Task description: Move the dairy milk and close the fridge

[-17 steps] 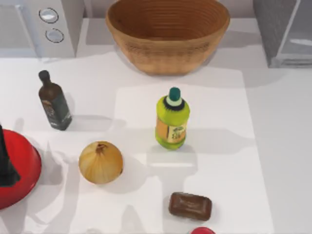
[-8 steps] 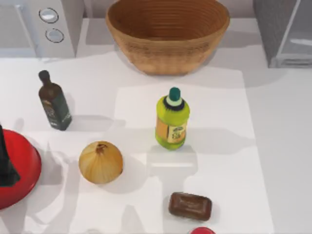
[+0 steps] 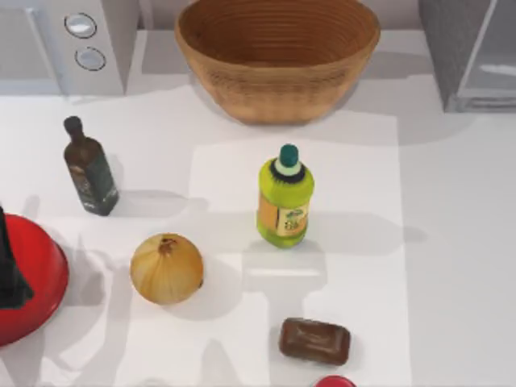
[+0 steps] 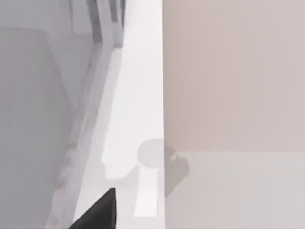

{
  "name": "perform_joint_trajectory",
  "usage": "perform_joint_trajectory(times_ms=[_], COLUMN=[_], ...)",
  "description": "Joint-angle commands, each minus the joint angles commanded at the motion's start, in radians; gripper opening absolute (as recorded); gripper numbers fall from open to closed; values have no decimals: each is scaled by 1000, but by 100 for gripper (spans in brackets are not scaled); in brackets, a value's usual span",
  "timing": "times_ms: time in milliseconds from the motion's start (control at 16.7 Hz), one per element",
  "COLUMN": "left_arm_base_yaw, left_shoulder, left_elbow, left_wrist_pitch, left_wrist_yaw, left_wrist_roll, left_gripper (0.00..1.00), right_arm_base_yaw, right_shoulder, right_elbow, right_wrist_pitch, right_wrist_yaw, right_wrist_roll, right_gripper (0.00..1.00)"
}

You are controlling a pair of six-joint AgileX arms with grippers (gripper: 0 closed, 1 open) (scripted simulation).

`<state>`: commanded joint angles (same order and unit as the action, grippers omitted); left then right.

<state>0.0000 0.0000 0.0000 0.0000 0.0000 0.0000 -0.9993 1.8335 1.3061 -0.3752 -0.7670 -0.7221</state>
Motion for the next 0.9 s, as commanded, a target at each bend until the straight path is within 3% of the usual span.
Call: perform_joint_trajectory(times_ms=[180, 600, 900], left_arm_base_yaw=[0, 0, 0], left_shoulder=[0, 0, 0], left_elbow=[0, 0, 0], left_wrist_pitch=[0, 0, 0], left_wrist_yaw=[0, 0, 0], left_wrist_roll=[0, 0, 0], left_gripper=[100, 100, 100], right_arm_base_yaw=[65, 70, 287], right_shoulder=[0, -10, -53], right_elbow=[-6, -15, -72], right_wrist_pitch=[72, 85, 175], right_wrist_yaw=[15, 25, 181], right_wrist_roll=[76, 87, 229], right_gripper=[100, 100, 100])
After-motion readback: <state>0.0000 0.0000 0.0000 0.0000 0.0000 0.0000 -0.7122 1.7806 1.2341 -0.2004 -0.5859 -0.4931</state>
